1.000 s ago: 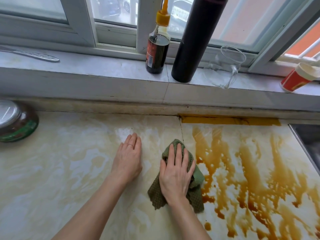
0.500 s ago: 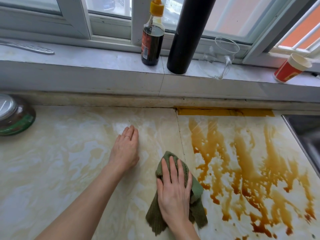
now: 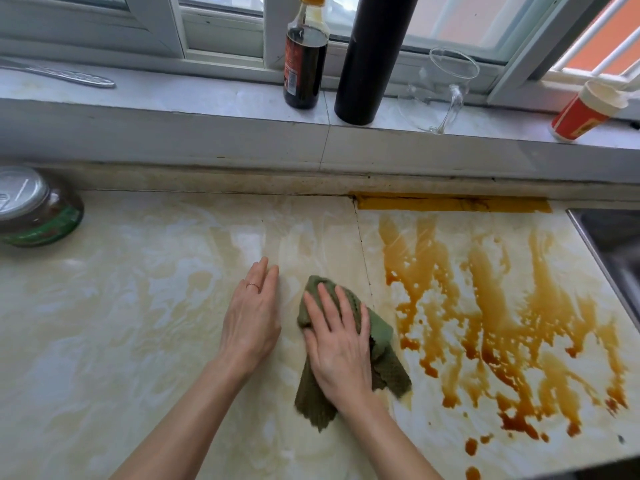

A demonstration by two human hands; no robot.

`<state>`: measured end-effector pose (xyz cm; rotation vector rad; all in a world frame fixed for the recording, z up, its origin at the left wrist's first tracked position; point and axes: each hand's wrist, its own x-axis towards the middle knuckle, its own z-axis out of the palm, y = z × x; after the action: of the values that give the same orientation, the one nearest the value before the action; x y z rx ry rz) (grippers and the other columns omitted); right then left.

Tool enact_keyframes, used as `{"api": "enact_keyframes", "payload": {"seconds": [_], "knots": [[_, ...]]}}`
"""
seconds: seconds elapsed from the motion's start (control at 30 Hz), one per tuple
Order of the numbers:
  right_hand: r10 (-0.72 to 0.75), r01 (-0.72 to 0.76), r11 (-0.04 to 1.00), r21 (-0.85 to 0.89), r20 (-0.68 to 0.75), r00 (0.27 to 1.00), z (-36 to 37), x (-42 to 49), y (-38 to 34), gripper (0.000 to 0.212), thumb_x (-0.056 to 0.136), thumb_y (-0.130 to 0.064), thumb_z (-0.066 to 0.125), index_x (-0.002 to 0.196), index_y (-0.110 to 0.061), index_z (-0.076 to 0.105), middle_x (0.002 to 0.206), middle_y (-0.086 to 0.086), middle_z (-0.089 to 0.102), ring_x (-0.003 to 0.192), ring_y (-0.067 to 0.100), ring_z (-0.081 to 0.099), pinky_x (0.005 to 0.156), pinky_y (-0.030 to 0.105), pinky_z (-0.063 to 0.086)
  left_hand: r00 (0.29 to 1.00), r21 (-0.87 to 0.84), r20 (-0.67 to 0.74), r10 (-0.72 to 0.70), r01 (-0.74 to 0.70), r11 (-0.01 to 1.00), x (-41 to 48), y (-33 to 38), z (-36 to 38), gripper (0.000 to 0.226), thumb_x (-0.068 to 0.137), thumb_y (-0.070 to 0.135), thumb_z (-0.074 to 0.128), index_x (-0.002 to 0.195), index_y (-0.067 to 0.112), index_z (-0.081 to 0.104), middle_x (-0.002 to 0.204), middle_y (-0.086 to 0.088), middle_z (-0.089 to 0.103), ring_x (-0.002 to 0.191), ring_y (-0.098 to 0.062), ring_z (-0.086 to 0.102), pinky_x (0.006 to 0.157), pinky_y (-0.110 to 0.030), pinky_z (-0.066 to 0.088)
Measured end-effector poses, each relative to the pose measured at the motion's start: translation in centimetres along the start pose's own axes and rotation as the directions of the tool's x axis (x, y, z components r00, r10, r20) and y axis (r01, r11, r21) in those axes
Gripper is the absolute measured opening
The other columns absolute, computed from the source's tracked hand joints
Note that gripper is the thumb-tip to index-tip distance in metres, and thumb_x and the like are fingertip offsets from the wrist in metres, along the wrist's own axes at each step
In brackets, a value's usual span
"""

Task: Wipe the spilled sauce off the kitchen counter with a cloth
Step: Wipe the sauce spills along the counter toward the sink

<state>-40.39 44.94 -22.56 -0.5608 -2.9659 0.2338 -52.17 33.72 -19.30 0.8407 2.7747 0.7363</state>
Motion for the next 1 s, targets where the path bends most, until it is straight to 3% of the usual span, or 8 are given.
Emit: {"api": "enact_keyframes", "payload": {"seconds": [0.2, 0.4, 0.47, 0.63, 0.7, 0.9, 1.0], "knots": [[-0.177, 0.177, 0.984, 0.014, 0.018, 0.984, -0.4, -3.7, 1.9, 0.050, 0.100, -0.044, 0.036, 0.150, -0.037, 0.035, 0.157, -0.011, 0.032, 0.147, 0.017, 0.024, 0.115, 0.051, 0.019, 1.000, -0.019, 0.022, -0.016, 0.016, 1.000, -2.0, 0.5, 0.3, 0.065, 0.086, -0.005, 0.039, 0.147, 0.010, 0.023, 0.156, -0.008, 0.016, 0.143, -0.021, 0.017, 0.116, -0.036, 0.023], [0.130, -0.115, 0.984, 0.139, -0.107, 0.986, -0.2, 0.5, 2.9, 0.049, 0.094, -0.024, 0.046, 0.142, -0.030, 0.048, 0.150, -0.006, 0.044, 0.140, 0.020, 0.037, 0.112, 0.044, 0.023, 1.000, 0.009, 0.026, -0.006, 0.006, 1.000, -4.3, 0.3, 0.3, 0.064, 0.088, -0.005, 0.042, 0.147, 0.010, 0.023, 0.155, -0.009, 0.020, 0.142, -0.023, 0.022, 0.115, -0.036, 0.025], [0.169, -0.142, 0.968, 0.205, -0.122, 0.978, -0.1, -0.3, 1.1, 0.054, 0.091, -0.017, 0.042, 0.144, -0.028, 0.045, 0.151, -0.005, 0.042, 0.141, 0.017, 0.034, 0.114, 0.043, 0.022, 0.999, -0.001, 0.034, -0.005, 0.005, 1.000, -5.1, 0.2, 0.4, 0.063, 0.088, -0.005, 0.041, 0.147, 0.009, 0.024, 0.155, -0.009, 0.020, 0.142, -0.023, 0.022, 0.116, -0.035, 0.023], [-0.129, 0.141, 0.977, 0.162, -0.087, 0.988, 0.4, -5.8, -2.1, 0.054, 0.092, -0.015, 0.044, 0.145, -0.025, 0.045, 0.152, -0.004, 0.041, 0.144, 0.017, 0.030, 0.115, 0.043, 0.023, 0.999, -0.007, 0.050, 0.019, -0.019, 1.000, -5.9, 0.3, 0.5, 0.057, 0.091, 0.002, 0.041, 0.146, 0.008, 0.027, 0.155, -0.011, 0.020, 0.143, -0.023, 0.019, 0.116, -0.033, 0.018], [-0.159, 0.169, 0.975, 0.144, -0.076, 0.984, 0.3, -5.8, -0.8, 0.053, 0.093, -0.016, 0.046, 0.145, -0.027, 0.045, 0.152, -0.005, 0.041, 0.144, 0.017, 0.030, 0.115, 0.045, 0.025, 0.998, 0.000, 0.050, 0.027, -0.028, 1.000, -6.1, 0.2, 0.4, 0.058, 0.089, -0.001, 0.041, 0.145, 0.007, 0.028, 0.154, -0.012, 0.022, 0.143, -0.024, 0.021, 0.116, -0.033, 0.019], [0.143, -0.125, 0.978, 0.166, -0.103, 0.984, -0.3, -4.5, -0.5, 0.050, 0.093, -0.024, 0.042, 0.142, -0.024, 0.049, 0.150, -0.002, 0.044, 0.141, 0.020, 0.034, 0.113, 0.051, 0.025, 0.997, 0.003, 0.070, 0.043, -0.043, 0.999, -8.1, -0.3, -0.8, 0.063, 0.085, -0.008, 0.041, 0.145, 0.005, 0.027, 0.154, -0.014, 0.021, 0.143, -0.026, 0.019, 0.116, -0.035, 0.020], [0.259, -0.235, 0.941, 0.243, -0.073, 0.963, 0.0, -5.2, -3.5, 0.058, 0.091, -0.035, 0.036, 0.148, -0.022, 0.042, 0.156, 0.001, 0.035, 0.146, 0.021, 0.026, 0.118, 0.051, 0.014, 0.995, 0.001, 0.086, 0.056, -0.057, 0.998, -9.2, -0.7, -1.3, 0.063, 0.084, -0.007, 0.039, 0.145, 0.004, 0.027, 0.154, -0.014, 0.021, 0.143, -0.027, 0.019, 0.117, -0.036, 0.019]]}}
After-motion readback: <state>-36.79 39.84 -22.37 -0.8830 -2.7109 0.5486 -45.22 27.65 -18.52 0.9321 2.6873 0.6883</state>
